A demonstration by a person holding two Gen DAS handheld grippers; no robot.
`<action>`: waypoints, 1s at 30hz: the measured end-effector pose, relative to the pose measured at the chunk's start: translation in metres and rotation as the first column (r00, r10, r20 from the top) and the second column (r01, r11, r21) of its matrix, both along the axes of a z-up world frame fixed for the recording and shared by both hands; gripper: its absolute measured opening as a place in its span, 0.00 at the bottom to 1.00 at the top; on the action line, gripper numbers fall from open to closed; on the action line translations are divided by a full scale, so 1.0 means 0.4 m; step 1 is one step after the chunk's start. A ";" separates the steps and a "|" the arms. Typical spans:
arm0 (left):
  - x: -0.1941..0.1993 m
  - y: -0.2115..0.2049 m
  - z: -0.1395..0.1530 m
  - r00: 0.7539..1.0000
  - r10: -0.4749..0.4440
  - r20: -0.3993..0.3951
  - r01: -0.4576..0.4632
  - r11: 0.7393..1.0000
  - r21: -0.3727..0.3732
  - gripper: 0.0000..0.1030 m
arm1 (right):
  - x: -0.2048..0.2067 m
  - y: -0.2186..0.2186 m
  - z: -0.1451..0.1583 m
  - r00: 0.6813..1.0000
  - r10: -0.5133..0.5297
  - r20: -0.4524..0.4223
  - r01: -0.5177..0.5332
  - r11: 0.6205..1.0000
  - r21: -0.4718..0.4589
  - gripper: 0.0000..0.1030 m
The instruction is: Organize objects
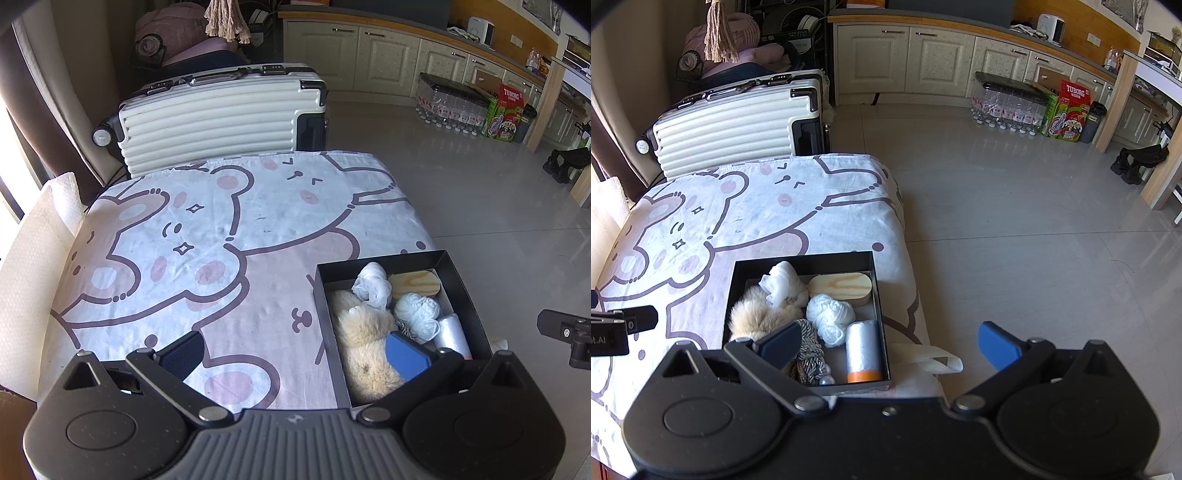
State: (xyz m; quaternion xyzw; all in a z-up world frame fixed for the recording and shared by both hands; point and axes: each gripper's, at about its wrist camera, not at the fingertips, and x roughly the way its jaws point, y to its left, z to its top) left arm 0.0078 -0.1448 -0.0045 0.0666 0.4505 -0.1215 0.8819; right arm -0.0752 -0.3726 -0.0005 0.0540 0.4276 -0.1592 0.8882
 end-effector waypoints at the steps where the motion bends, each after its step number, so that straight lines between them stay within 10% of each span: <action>1: 0.000 -0.002 -0.001 1.000 0.001 0.000 -0.001 1.000 0.000 1.00 | 0.000 0.000 0.000 1.000 0.000 0.000 0.000 1.000 0.000 1.00; 30: -0.002 0.003 -0.010 1.000 -0.002 -0.008 0.002 1.000 0.002 1.00 | 0.001 -0.001 0.001 1.000 0.000 -0.001 0.000 1.000 0.001 1.00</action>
